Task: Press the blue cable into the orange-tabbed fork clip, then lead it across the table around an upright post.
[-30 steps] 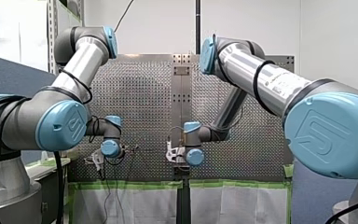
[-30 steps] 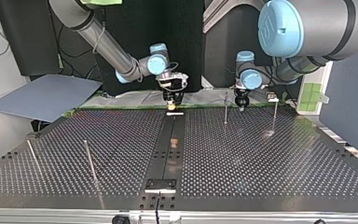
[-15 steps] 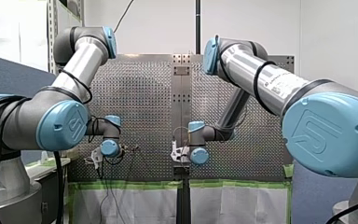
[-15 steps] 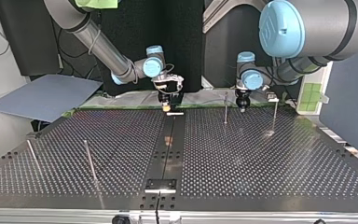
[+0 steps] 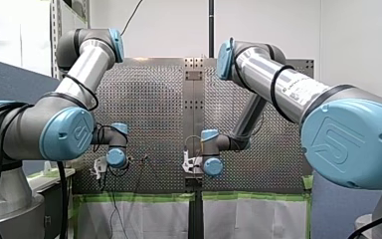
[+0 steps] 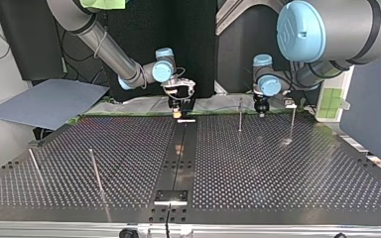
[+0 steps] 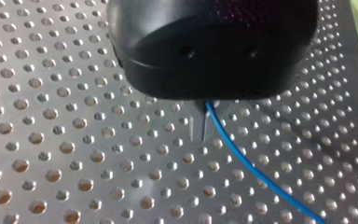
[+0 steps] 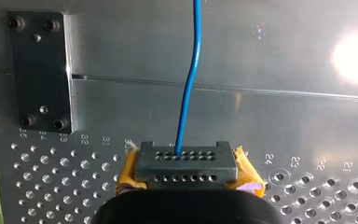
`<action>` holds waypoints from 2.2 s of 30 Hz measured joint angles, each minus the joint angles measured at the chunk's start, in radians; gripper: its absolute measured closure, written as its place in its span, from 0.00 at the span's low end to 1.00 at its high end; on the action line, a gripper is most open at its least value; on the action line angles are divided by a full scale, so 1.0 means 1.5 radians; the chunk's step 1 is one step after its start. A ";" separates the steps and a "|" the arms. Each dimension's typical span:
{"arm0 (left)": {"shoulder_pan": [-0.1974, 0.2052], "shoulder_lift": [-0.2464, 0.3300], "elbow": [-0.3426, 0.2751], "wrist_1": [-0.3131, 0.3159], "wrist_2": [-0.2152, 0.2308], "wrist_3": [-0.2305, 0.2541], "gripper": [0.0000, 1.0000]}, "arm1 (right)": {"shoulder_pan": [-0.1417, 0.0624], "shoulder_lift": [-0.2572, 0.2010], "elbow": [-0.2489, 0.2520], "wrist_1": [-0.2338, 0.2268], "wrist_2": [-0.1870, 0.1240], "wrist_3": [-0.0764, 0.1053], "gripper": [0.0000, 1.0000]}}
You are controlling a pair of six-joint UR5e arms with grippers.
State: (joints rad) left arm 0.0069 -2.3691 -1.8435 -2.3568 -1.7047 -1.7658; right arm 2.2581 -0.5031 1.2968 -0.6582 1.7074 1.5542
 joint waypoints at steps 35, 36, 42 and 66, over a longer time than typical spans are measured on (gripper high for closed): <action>0.046 0.005 -0.071 0.014 0.161 0.041 0.00 | 0.000 0.000 0.000 0.014 -0.001 0.000 1.00; 0.047 0.006 -0.076 0.014 0.169 0.046 0.00 | 0.000 0.000 0.000 0.014 -0.001 0.000 1.00; 0.052 0.021 -0.097 0.024 0.202 0.051 0.00 | 0.000 0.000 0.000 0.016 -0.001 0.000 1.00; 0.051 0.164 -0.241 0.162 0.335 -0.076 0.00 | 0.001 0.001 0.000 0.014 -0.007 0.004 1.00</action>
State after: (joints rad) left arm 0.0835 -2.1231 -2.2044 -2.1141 -1.2027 -1.8791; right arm 2.2601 -0.5013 1.2971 -0.6380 1.6973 1.5602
